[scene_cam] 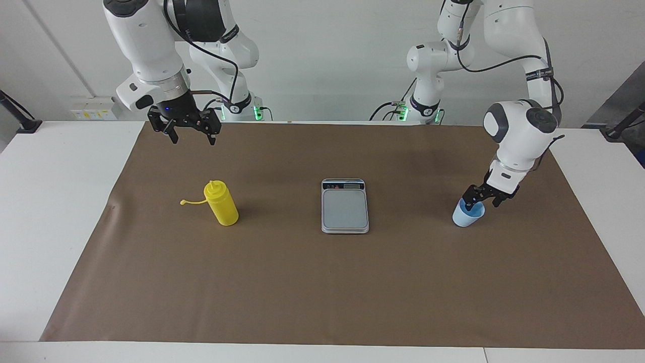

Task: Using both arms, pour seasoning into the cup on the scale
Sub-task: 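Grasp the light blue cup with the left gripper and lift it, then carry the cup with the left gripper and lower it onto the scale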

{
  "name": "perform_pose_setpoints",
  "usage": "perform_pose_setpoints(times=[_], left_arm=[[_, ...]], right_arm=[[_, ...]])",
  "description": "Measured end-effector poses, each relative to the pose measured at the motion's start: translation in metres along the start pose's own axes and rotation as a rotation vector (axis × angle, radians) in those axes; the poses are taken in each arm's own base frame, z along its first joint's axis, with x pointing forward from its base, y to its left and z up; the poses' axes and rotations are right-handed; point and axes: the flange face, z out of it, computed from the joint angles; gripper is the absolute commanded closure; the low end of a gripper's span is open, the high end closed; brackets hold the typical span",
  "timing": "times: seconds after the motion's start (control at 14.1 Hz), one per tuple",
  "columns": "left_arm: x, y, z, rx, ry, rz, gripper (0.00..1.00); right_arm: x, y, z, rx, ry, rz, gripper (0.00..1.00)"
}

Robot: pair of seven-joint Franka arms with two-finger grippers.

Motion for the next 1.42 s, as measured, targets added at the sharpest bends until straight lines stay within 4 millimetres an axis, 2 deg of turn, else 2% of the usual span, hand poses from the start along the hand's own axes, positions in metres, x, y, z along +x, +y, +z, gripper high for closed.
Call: perform_pose_setpoints(times=[0.21,0.28,0.57,0.78,0.99,1.21,1.42], left_arm=[[0.0,0.0,0.007,0.0,-0.011,-0.021,0.95],[-0.001,0.0,0.007,0.0,-0.011,-0.024,1.0],[0.0,0.0,0.006,0.0,-0.009,-0.024,1.0],[0.009,0.003,-0.006,-0.003,-0.007,-0.022,1.0],[0.029,0.005,-0.037,-0.003,-0.02,-0.021,1.0],[0.047,0.015,-0.085,-0.004,-0.05,-0.007,1.0],[0.053,0.044,-0.124,-0.023,-0.074,-0.009,1.0]], right_arm=[[0.0,0.0,0.0,0.0,0.0,0.0,0.0],[0.0,0.0,0.0,0.0,0.0,0.0,0.0],[0.0,0.0,0.0,0.0,0.0,0.0,0.0],[0.0,0.0,0.0,0.0,0.0,0.0,0.0],[0.0,0.0,0.0,0.0,0.0,0.0,0.0],[0.0,0.0,0.0,0.0,0.0,0.0,0.0],[0.0,0.0,0.0,0.0,0.0,0.0,0.0]])
